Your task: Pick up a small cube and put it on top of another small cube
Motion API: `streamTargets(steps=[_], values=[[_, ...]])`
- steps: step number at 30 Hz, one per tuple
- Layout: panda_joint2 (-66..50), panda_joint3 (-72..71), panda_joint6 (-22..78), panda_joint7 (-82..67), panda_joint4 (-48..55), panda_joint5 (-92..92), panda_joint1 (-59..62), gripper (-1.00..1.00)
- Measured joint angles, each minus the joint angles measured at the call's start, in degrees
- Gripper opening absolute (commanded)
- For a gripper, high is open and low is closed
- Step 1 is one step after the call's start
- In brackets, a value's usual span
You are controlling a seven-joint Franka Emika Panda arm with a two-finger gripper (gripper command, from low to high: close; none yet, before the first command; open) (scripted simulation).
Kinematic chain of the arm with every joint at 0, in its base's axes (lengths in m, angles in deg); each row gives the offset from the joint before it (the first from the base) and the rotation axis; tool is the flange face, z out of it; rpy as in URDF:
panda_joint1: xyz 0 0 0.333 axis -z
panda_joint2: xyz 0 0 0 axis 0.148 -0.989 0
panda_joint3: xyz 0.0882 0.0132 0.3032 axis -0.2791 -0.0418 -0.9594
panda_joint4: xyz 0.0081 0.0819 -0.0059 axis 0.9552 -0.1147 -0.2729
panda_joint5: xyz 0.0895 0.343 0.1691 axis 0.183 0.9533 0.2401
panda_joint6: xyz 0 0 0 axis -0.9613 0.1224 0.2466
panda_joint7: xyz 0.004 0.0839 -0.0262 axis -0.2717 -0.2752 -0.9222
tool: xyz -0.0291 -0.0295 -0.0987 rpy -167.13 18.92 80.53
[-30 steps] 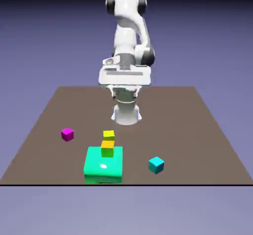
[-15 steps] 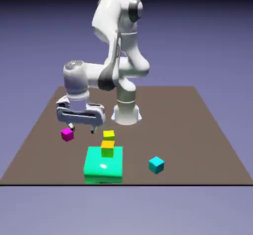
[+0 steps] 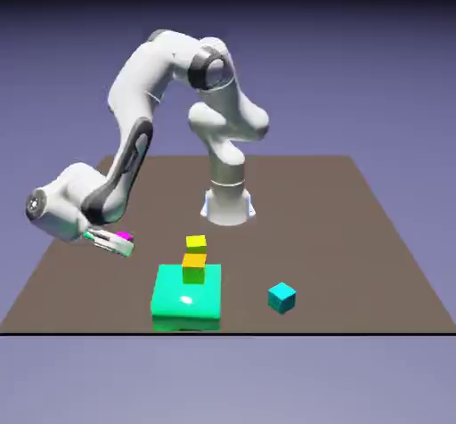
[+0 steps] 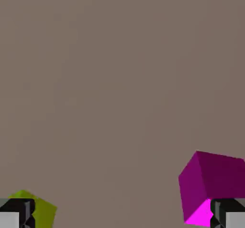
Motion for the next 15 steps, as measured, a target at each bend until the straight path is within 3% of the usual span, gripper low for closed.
streamTargets(steps=[7, 13, 14, 15], values=[[-14.5, 5.0, 16.5, -2.9, 10.9, 1.4, 4.6, 0.0], [-14.4, 4.5, 8.8, -3.1, 2.6, 2.2, 3.5, 0.0], [-14.3, 4.4, 7.8, -3.1, 1.6, 2.3, 3.4, -1.0], [-14.3, 4.4, 7.8, -3.1, 1.6, 2.3, 3.4, -1.0]])
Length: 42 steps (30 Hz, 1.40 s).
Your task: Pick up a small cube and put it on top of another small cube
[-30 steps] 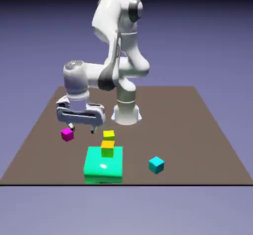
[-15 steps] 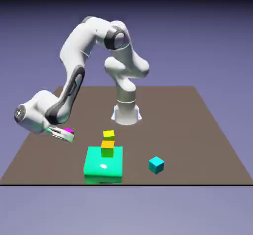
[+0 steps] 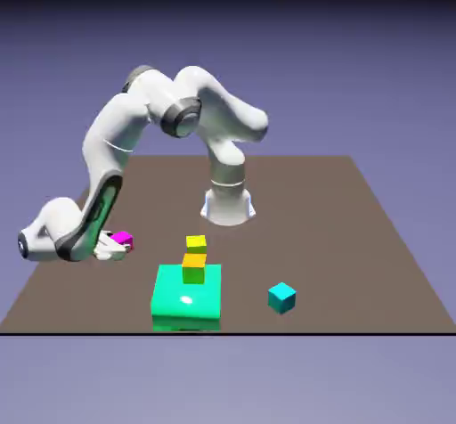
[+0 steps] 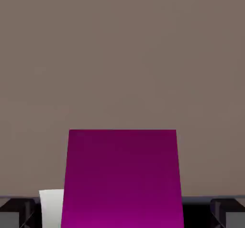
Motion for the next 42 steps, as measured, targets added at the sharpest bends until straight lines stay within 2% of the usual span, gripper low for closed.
streamTargets(steps=[6, 25, 28, 42], values=[[-0.6, -0.3, 8.7, 1.4, 9.0, -1.4, 2.2, -1.0], [2.4, -39.5, 11.7, -16.9, 26.6, -40.8, -7.9, -1.0], [1.7, -45.7, 13.8, -12.0, 30.4, -40.3, -12.3, -1.0], [-4.1, -55.1, 20.7, 22.9, 36.3, -19.7, -21.4, -1.0]])
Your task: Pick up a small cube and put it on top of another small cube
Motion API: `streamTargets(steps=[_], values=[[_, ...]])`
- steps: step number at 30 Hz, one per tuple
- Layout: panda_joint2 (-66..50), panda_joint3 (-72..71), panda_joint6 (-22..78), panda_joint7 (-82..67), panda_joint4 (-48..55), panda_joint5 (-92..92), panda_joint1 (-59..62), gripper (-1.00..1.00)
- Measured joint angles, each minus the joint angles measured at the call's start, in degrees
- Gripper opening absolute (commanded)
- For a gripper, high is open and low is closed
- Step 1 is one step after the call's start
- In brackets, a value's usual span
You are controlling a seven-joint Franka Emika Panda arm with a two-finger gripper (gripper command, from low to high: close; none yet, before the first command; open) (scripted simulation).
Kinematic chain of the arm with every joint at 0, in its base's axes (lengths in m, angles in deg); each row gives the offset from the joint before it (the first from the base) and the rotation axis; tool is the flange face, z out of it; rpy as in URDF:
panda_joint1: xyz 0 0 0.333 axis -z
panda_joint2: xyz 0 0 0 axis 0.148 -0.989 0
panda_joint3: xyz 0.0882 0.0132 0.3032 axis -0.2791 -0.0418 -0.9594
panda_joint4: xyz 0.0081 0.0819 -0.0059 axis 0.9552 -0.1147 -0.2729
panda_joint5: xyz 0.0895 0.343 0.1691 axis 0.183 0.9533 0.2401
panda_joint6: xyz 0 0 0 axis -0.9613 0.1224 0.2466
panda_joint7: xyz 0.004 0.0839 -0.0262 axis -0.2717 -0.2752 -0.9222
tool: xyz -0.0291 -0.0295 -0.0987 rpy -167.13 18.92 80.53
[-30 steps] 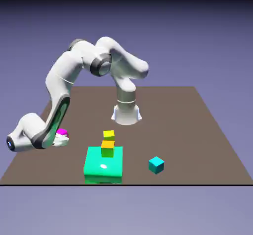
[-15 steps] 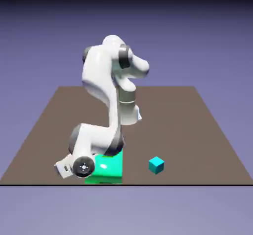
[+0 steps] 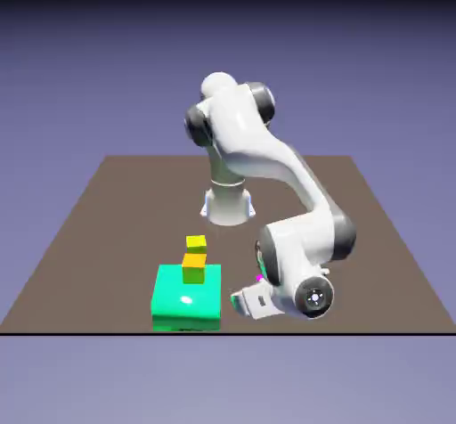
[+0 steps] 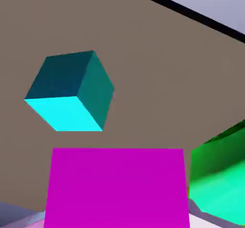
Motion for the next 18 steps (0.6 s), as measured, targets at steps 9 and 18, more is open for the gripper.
streamTargets(steps=[9, 18], values=[[-3.3, 3.4, 3.2, 19.0, 0.3, 11.0, 2.3, -1.0], [0.8, 3.3, -7.4, 18.0, -14.7, 10.9, 4.1, 1.0]])
